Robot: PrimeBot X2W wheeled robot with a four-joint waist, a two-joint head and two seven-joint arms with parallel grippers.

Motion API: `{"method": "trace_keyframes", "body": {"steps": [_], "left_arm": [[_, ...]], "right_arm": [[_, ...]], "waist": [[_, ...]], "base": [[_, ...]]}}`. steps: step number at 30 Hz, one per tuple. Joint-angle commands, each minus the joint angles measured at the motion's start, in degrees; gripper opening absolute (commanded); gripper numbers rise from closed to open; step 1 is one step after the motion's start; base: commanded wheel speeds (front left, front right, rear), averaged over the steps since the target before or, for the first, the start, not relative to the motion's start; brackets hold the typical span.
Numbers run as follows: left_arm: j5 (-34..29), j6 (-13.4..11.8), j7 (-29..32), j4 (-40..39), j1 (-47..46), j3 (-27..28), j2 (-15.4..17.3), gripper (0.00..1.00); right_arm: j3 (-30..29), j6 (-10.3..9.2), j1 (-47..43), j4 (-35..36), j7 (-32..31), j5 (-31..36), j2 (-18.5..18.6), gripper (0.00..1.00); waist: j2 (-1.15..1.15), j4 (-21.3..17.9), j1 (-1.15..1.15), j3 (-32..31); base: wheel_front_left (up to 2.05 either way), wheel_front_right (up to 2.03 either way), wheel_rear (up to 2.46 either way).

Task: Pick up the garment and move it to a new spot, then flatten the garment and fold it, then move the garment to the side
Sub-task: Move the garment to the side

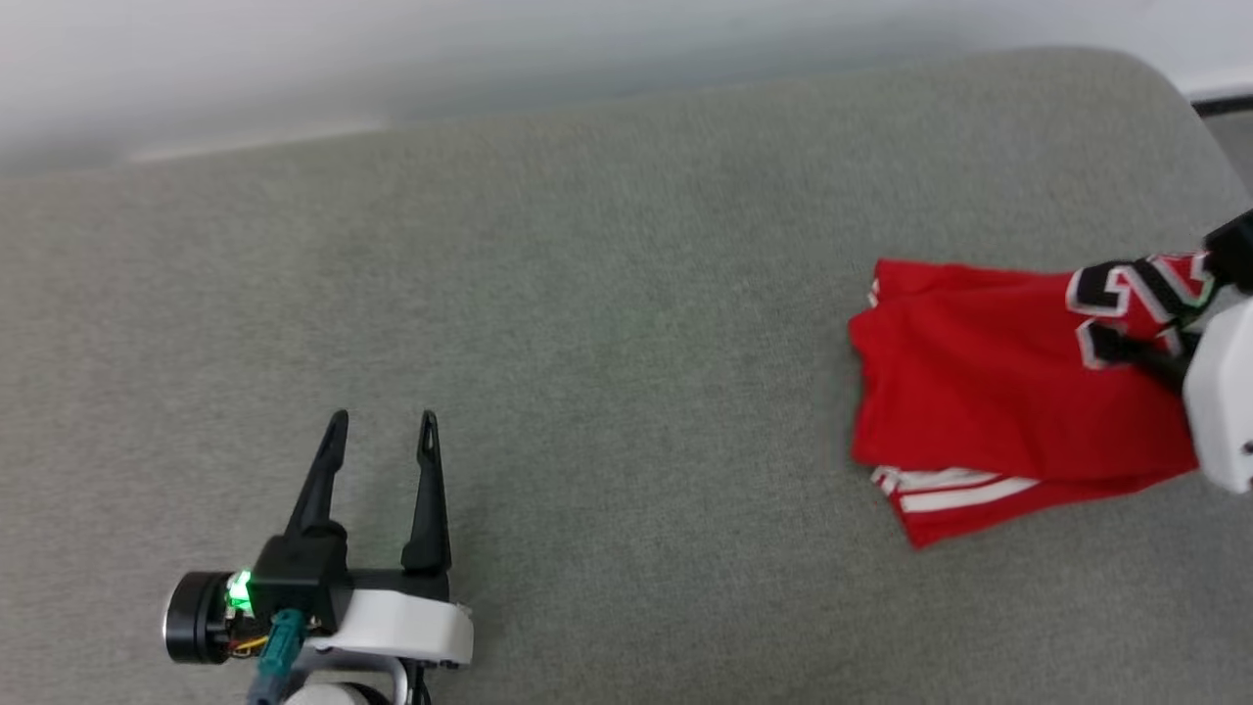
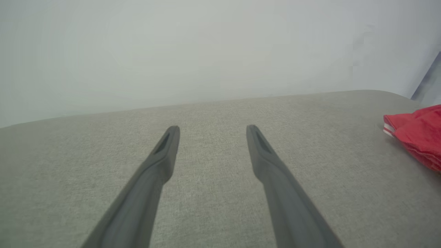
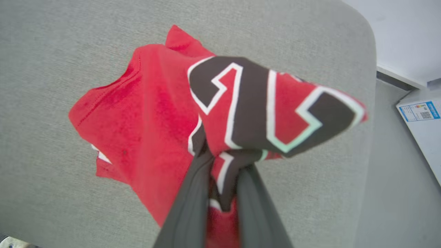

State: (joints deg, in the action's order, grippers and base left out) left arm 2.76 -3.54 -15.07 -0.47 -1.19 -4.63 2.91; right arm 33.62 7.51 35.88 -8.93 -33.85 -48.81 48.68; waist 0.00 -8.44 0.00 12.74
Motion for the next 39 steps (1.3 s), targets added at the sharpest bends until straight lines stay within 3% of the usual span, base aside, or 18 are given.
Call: {"method": "trace_keyframes", "body": {"steps": [1,3,9,17,24,25,26,32,39], "left_arm": [[-0.5,0.4,-0.1,-0.5,-1.6,0.5,0.2,1.0],[-1.2,1.2,-0.1,-1.2,-3.9,0.6,0.5,1.0],[-1.9,1.6,-0.1,-2.1,-6.6,0.6,0.5,1.0],[-1.7,1.2,-0.1,-3.6,-8.9,0.5,0.3,1.0],[-1.4,1.0,-0.1,-3.1,-9.5,0.4,0.2,1.0],[-1.4,0.9,-0.1,-2.9,-9.3,0.4,0.2,1.0],[-1.3,0.8,-0.1,-2.7,-9.0,0.4,0.2,1.0],[-1.0,0.7,-0.1,-2.0,-6.8,0.3,0.1,1.0],[0.0,0.0,-0.1,-1.5,-2.8,0.8,0.0,1.0]], "right_arm": [[-0.6,-0.04,2.6,-1.7,0.7,1.7,1.1,0.0],[-1.6,-0.04,5.9,-7.6,1.5,4.5,2.4,0.0],[-4.0,-0.04,10.4,-15.8,2.8,8.1,3.4,0.0],[-10.2,-0.06,15.2,-26.6,4.4,14.2,2.5,0.0],[-14.5,-0.05,15.4,-32.2,6.4,17.6,-0.7,0.0],[-14.8,-0.05,15.0,-32.8,6.5,17.6,-1.6,0.36],[-15.1,-0.05,14.6,-33.0,7.2,18.1,-2.0,1.0],[-17.7,-0.04,12.9,-33.9,13.9,23.1,-2.4,1.0],[-23.6,-0.05,11.2,-30.5,29.0,33.1,-5.6,1.0]], "waist": [[0.0,-2.2,0.0,4.6],[0.0,-1.6,0.0,8.5],[0.0,-0.1,0.0,13.0],[0.0,1.3,0.0,17.5],[0.0,1.6,0.0,17.5],[0.0,1.6,0.0,17.1],[0.0,1.6,0.0,16.5],[0.0,2.6,0.0,11.1],[0.0,3.8,0.0,4.0]], "base": [[0.0,0.0,0.0],[0.0,0.0,0.0],[0.0,0.0,0.0],[0.0,0.0,0.0],[0.0,0.0,0.0],[0.0,0.0,0.0],[0.0,0.0,0.0],[0.0,0.0,0.0],[0.0,0.0,0.0]]}}
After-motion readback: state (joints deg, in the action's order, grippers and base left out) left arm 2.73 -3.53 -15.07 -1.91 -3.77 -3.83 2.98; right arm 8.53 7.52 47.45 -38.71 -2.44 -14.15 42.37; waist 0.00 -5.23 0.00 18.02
